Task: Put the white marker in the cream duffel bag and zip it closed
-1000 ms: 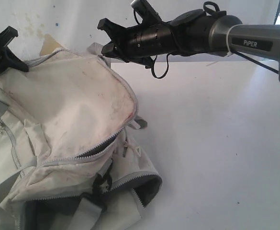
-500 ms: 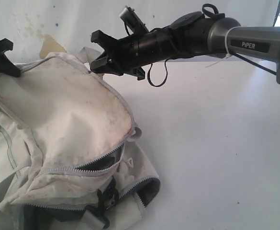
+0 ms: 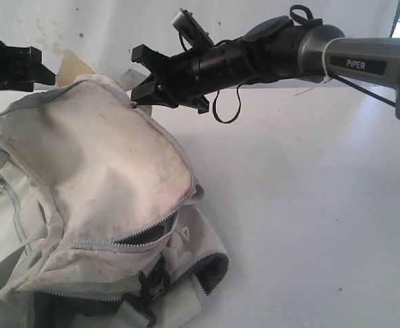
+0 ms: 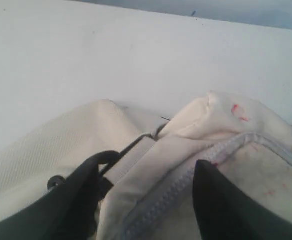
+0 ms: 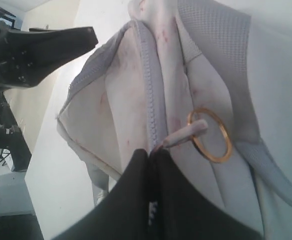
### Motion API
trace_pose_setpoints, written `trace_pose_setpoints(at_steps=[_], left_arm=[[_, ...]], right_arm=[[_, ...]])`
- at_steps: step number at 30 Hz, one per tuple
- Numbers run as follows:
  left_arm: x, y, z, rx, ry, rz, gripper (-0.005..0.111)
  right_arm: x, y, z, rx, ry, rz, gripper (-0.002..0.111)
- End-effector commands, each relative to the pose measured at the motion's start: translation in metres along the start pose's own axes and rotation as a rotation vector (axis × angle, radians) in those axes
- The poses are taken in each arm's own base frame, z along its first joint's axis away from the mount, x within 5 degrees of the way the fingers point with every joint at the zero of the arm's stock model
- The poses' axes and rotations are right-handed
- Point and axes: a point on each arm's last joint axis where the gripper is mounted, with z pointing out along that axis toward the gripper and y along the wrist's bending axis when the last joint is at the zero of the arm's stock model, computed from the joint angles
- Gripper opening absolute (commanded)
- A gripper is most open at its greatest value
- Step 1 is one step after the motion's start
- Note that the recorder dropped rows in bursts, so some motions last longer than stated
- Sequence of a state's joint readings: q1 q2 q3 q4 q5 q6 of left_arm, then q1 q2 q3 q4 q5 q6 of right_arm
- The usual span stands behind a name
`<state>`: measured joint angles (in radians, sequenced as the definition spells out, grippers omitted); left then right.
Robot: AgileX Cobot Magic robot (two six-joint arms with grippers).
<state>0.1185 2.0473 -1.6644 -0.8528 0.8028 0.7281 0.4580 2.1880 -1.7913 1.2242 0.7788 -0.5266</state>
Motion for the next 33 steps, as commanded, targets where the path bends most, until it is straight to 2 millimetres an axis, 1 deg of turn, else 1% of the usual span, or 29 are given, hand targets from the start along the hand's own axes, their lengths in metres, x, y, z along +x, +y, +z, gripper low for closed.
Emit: trace_pose_setpoints(at_steps=[1,4,6,8,10,14,17,20,23,25,27,30,31,33], left_arm=[[-0.009,-0.011,0.003,-0.04,-0.067,0.037,0.059],[-0.008,-0.019,0.013,-0.001,-0.039,0.061,0.06],[-0.007,-0.025,0.022,0.031,-0.01,0.107,0.064],[-0.004,-0.029,0.03,0.05,0.006,0.112,0.071],[0.001,-0.029,0.037,0.06,0.028,0.108,0.075],[0.009,-0.03,0.045,0.13,0.077,0.065,0.075],[0.012,-0.028,0.049,0.139,0.089,0.057,0.075],[0.014,-0.031,0.05,0.182,0.101,0.056,0.072],[0.015,-0.037,0.049,0.251,0.11,0.11,0.064],[0.016,-0.037,0.049,0.258,0.109,0.145,0.06],[0.016,-0.036,0.049,0.249,0.112,0.181,0.06],[0.016,-0.035,0.049,0.237,0.111,0.19,0.059],[0.016,-0.035,0.049,0.235,0.108,0.189,0.057],[0.015,-0.034,0.05,0.222,0.102,0.193,0.046]], right_arm=[[0.001,0.006,-0.003,-0.029,0.028,-0.017,0.0],[0.002,0.006,-0.003,-0.03,0.032,-0.023,0.0],[0.002,0.006,-0.003,-0.029,0.038,-0.026,0.0],[0.003,0.006,-0.003,-0.029,0.046,-0.03,0.0],[0.004,0.006,-0.003,-0.027,0.055,-0.036,0.0],[0.005,0.005,-0.003,-0.018,0.062,-0.046,0.0],[0.005,0.005,-0.003,-0.018,0.062,-0.046,0.0],[0.005,0.005,-0.003,-0.018,0.062,-0.046,0.0],[0.005,0.005,-0.003,-0.018,0.062,-0.046,0.0],[0.005,0.005,-0.003,-0.018,0.062,-0.046,0.0],[0.005,0.005,-0.003,-0.02,0.066,-0.046,0.0],[0.005,0.005,-0.003,-0.024,0.072,-0.046,0.0],[0.005,0.005,-0.003,-0.024,0.072,-0.046,0.0],[0.006,0.005,-0.003,-0.025,0.074,-0.046,0.0]])
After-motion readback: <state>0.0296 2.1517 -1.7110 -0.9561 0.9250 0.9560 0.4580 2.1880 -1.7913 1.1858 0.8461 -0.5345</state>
